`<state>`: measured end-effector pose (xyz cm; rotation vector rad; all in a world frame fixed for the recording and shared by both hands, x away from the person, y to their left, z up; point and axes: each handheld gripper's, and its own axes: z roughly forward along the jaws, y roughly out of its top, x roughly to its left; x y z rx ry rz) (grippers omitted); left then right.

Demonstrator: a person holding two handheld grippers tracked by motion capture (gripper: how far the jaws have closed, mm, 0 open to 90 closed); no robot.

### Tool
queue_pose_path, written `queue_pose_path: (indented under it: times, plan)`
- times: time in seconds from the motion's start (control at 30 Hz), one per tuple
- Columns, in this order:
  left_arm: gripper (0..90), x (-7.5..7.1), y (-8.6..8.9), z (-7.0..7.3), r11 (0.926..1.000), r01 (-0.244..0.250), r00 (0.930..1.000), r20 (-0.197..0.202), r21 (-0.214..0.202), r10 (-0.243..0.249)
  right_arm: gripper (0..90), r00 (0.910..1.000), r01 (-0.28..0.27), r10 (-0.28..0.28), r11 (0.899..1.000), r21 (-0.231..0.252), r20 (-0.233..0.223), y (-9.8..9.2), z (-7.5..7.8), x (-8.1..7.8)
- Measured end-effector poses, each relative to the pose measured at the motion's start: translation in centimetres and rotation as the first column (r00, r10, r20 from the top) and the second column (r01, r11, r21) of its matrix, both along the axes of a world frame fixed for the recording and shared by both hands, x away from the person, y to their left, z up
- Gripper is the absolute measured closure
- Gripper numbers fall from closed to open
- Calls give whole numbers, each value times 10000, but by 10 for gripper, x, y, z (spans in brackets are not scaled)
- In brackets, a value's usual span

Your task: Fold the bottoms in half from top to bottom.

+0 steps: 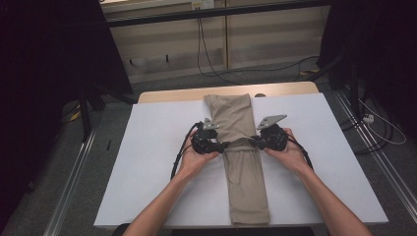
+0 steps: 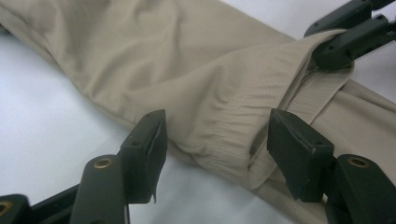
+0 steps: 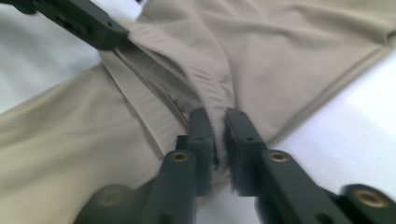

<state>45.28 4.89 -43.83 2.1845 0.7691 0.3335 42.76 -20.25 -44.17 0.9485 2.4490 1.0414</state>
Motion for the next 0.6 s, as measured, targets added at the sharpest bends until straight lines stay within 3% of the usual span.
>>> queue_pose_path:
  times: [0.07, 0.13, 0.2, 0.27, 0.4, 0.5, 0.6]
  plan:
    - [434, 4, -3, -3, 9999, -37, 9999, -137, -101, 35, 845, 9997, 61, -59, 9999, 91, -220, -1, 0, 1]
    - [658, 5, -4, -4, 9988, 261, 9991, -318, -426, -275, 848, 9993, 104, -99, 9999, 135, -348, -1, 1, 1]
    - [837, 4, -5, -1, 9989, 267, 9994, -222, -380, -276, 850, 9993, 100, -91, 9997, 236, -364, 0, 3, 0]
    - [860, 3, -3, 5, 9971, 416, 9979, -470, -641, -446, 850, 9996, 172, -164, 9992, 355, -249, -2, 9, -2]
    - [865, -10, 3, 32, 9915, 702, 9967, -321, -1098, -741, 850, 9999, 120, -125, 9981, 611, 72, -4, 33, -9]
    - [865, -31, 12, 53, 9844, 966, 9943, -300, -1467, -1020, 850, 9996, -199, 184, 9968, 772, 205, -6, 51, -25]
    - [865, -53, 15, 57, 9820, 1312, 9898, -379, -1356, -1374, 850, 9986, -524, 512, 9931, 1045, 144, -8, 58, -49]
